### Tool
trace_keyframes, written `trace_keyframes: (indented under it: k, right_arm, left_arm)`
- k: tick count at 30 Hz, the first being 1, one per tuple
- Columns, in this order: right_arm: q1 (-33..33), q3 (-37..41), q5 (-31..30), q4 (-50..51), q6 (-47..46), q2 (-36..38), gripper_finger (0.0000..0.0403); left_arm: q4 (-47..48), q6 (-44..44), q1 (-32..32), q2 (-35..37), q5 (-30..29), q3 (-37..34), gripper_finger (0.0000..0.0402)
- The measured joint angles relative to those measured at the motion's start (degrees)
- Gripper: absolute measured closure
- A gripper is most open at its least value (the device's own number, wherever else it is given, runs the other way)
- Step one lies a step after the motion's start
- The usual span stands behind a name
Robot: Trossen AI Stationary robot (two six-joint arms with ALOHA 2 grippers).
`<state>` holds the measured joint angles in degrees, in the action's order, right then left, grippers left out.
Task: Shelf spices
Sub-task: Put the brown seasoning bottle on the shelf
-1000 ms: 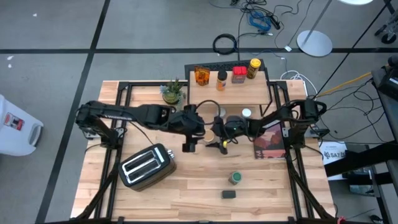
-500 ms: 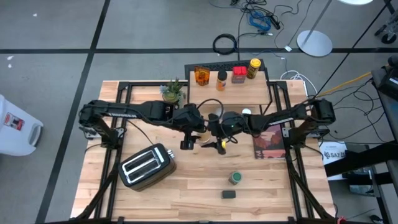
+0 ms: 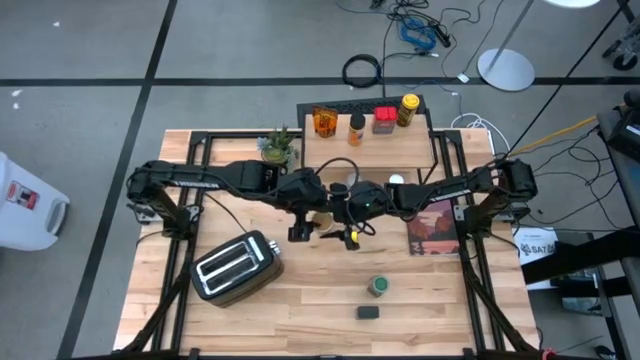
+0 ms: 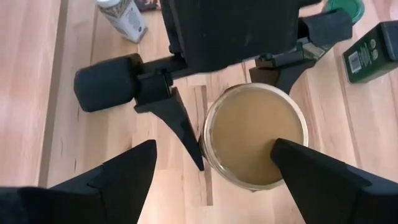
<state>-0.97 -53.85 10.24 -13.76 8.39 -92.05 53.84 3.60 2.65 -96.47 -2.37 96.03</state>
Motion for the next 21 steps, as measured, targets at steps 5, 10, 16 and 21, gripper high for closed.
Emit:
trace_keyframes:
  k: [5,10,16,21]
  right_arm:
    - [-0.10,-0.34,-0.39,-1.03,-1.53,-0.20,0.0137]
    - [-0.21,-0.34,-0.39,-3.13,-2.09,-0.25,0.0137]
    - [-0.22,-0.32,-0.26,-5.14,-3.24,-0.26,0.0137]
    - [-0.14,-1.12,-0.24,-4.06,-3.67,-0.31,0.0137]
  left_arm:
    - [-0.20,1.32,1.00,-0.10,0.04,2.42,0.0061]
    - [0.78,1.28,1.98,-0.12,0.10,2.66,0.0061]
    - [3.02,-0.11,2.15,-1.04,-1.38,2.65,0.0061]
    - [2.39,-0.11,2.15,-1.09,-2.19,2.65,0.0061]
